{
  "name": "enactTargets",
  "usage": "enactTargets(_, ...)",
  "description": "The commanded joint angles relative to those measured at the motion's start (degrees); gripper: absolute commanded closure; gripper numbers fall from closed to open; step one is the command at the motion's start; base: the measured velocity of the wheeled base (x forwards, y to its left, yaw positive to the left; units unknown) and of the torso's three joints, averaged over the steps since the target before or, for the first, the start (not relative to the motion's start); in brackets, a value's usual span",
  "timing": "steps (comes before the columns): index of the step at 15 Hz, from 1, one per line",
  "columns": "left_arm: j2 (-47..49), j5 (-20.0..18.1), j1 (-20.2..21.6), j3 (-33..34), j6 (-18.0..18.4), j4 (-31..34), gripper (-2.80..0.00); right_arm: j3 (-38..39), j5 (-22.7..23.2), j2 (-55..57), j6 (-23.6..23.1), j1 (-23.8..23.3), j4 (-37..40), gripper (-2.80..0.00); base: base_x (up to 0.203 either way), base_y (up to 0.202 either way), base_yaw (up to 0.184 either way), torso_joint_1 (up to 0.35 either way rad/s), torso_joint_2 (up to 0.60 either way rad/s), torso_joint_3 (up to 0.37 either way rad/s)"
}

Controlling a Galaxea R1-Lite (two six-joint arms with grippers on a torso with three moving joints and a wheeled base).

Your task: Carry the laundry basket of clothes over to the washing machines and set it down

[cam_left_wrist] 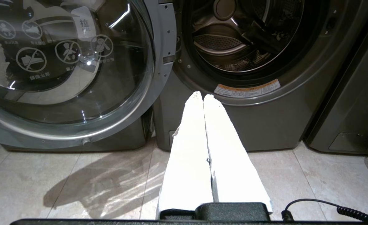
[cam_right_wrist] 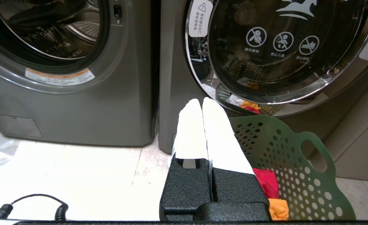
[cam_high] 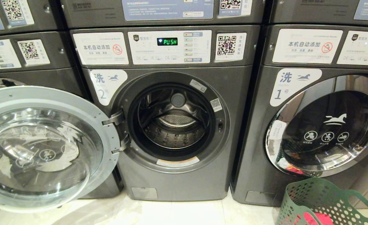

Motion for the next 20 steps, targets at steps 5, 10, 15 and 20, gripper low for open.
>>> enactTargets(5, -0.01, 0.04, -0.04, 0.0, -0.02, -0.01, 0.0, 0.0, 0.0, 0.07, -0.16, 0.02, -0.06, 0.0, 0.0, 0.0, 0.0, 0.0, 0.0, 0.0)
enactTargets(10, -0.01, 0.04, -0.04, 0.0, -0.02, -0.01, 0.0, 0.0, 0.0, 0.07, -0.16, 0.02, -0.06, 0.0, 0.0, 0.0, 0.0, 0.0, 0.0, 0.0)
enactTargets(15, -0.01, 0.3, -0.02, 0.0, -0.63, -0.01, 0.0, 0.0, 0.0, 0.07, -0.07, 0.02, -0.06, 0.0, 0.0, 0.0, 0.0, 0.001, 0.0, -0.1)
enactTargets(20, -0.01, 0.3, 0.03, 0.0, -0.72, -0.01, 0.0, 0.0, -0.09, 0.07, 0.37, 0.02, -0.06, 0.0, 0.0, 0.0, 0.0, 0.002, 0.0, -0.199)
